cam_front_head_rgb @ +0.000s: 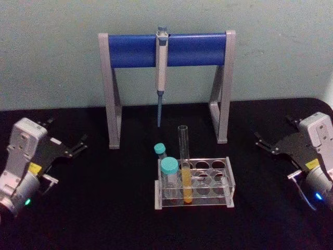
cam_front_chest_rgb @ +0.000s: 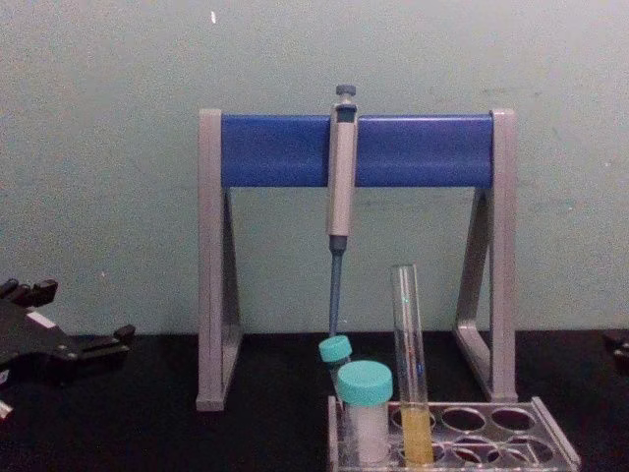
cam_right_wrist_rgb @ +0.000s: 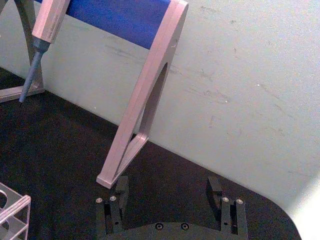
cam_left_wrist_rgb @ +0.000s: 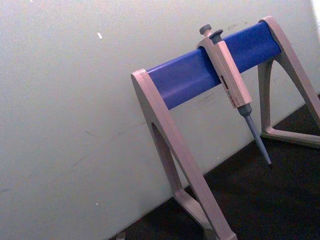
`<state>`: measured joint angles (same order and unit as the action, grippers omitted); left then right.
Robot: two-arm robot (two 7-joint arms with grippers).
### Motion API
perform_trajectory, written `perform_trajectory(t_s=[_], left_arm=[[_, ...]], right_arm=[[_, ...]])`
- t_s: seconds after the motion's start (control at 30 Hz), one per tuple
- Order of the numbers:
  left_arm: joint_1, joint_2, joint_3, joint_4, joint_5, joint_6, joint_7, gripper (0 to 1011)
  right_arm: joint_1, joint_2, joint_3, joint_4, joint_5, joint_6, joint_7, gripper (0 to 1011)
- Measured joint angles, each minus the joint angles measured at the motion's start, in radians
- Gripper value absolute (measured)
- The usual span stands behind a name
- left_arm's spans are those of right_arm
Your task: Pick up the test tube from the test tube rack, shake it, then place it back into the test tube rack.
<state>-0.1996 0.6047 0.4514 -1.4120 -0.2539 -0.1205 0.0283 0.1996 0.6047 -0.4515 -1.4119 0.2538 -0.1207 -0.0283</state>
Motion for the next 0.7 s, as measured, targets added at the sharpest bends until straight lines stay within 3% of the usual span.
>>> perform_trajectory(t_s=[0.7], left_arm=[[0.000, 0.000, 0.000, 0.000, 0.000, 0.000, 0.000, 1001]], right_arm=[[0.000, 0.000, 0.000, 0.000, 0.000, 0.000, 0.000, 1000]])
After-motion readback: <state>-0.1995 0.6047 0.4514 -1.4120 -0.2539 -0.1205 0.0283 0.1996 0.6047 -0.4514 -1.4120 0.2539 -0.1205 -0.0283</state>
